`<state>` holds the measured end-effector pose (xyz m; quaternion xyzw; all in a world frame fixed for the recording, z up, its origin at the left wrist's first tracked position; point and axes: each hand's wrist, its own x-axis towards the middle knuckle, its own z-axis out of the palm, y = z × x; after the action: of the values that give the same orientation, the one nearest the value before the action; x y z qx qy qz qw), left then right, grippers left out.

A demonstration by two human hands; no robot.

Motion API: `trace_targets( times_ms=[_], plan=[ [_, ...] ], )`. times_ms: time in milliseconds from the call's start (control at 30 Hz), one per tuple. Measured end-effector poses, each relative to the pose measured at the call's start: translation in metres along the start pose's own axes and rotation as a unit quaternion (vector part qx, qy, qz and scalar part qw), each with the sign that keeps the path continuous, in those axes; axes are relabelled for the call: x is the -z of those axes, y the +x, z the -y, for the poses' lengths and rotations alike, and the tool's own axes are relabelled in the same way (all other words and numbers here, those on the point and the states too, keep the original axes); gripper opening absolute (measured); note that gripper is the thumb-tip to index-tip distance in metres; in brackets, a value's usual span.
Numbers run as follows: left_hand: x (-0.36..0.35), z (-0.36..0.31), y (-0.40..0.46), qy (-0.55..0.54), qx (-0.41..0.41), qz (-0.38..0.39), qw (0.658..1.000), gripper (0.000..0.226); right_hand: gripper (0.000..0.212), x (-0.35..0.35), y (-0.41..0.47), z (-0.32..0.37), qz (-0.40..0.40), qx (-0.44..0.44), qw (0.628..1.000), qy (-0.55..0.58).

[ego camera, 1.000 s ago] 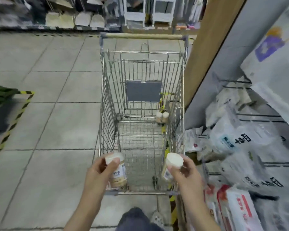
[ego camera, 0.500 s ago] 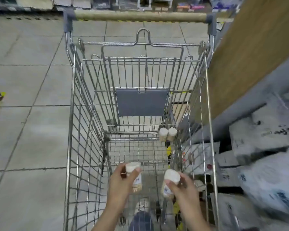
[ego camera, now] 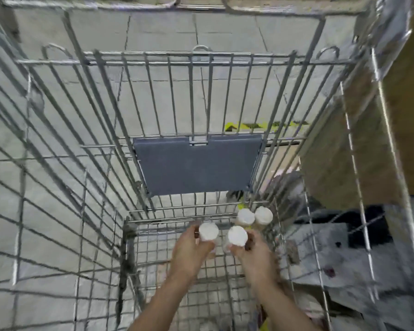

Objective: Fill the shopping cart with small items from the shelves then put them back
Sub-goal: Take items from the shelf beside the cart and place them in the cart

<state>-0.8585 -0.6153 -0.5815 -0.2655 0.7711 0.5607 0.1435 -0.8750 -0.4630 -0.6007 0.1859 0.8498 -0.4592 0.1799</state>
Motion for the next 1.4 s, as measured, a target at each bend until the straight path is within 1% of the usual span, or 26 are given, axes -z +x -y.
trace_targets(
  times_ms=[67,133,200,267,367,467,567,633,767,867,967,1033,1133,1267,1300,1400],
  plan=[
    [-0.004,0.004,0.015,0.017,-0.020,-0.011,1.000,0.043,0.044,-0.007,0.011,0.001,-0.005,0.018,1.000,-0.019],
    [-0.007,0.008,0.026,0.030,-0.030,-0.021,0.999,0.041,0.046,-0.014,0.018,0.004,-0.027,0.035,0.998,-0.042],
    [-0.011,0.014,0.035,0.038,-0.026,-0.031,0.998,0.043,0.047,-0.020,0.022,0.008,-0.058,0.052,0.995,-0.062],
    [-0.015,0.020,0.042,0.053,-0.023,-0.029,0.998,0.049,0.046,-0.026,0.024,0.014,-0.075,0.055,0.993,-0.079],
    [-0.022,0.022,0.047,0.035,-0.026,-0.023,0.999,0.054,0.047,-0.033,0.023,0.020,-0.099,0.062,0.988,-0.106],
    [-0.028,0.022,0.050,0.032,-0.021,-0.040,0.998,0.049,0.045,-0.038,0.023,0.023,-0.118,0.059,0.984,-0.118],
    [-0.031,0.023,0.052,0.045,-0.008,-0.058,0.997,0.042,0.039,-0.042,0.026,0.023,-0.134,0.059,0.985,-0.093],
    [-0.032,0.023,0.053,0.047,0.002,-0.063,0.997,0.042,0.041,-0.042,0.027,0.024,-0.129,0.053,0.988,-0.064],
    [-0.032,0.025,0.053,0.025,0.018,-0.067,0.997,0.043,0.037,-0.039,0.021,0.018,-0.103,0.072,0.992,-0.020],
    [-0.028,0.023,0.048,-0.008,0.020,-0.055,0.998,0.045,0.038,-0.029,0.013,0.010,-0.075,0.039,0.995,-0.049],
    [-0.018,0.015,0.026,-0.009,0.036,-0.059,0.998,0.029,0.038,-0.009,-0.003,0.005,-0.020,0.008,0.996,-0.086],
    [-0.012,0.015,0.001,0.027,0.067,-0.055,0.996,0.024,0.034,0.008,-0.022,0.002,0.031,0.013,0.990,-0.140],
    [0.000,0.014,-0.049,0.051,0.086,-0.016,0.995,0.024,0.032,0.030,-0.056,-0.003,0.100,0.031,0.978,-0.181],
    [0.015,0.002,-0.129,0.131,0.071,0.042,0.988,0.021,0.022,0.062,-0.117,-0.003,0.152,0.042,0.963,-0.219],
    [0.019,-0.005,-0.151,0.149,0.062,0.051,0.986,0.019,0.020,0.072,-0.135,-0.002,0.164,0.050,0.961,-0.216],
    [0.032,-0.029,-0.220,0.207,0.013,0.084,0.975,0.023,0.020,0.109,-0.195,0.013,0.189,0.072,0.963,-0.177]
  ],
)
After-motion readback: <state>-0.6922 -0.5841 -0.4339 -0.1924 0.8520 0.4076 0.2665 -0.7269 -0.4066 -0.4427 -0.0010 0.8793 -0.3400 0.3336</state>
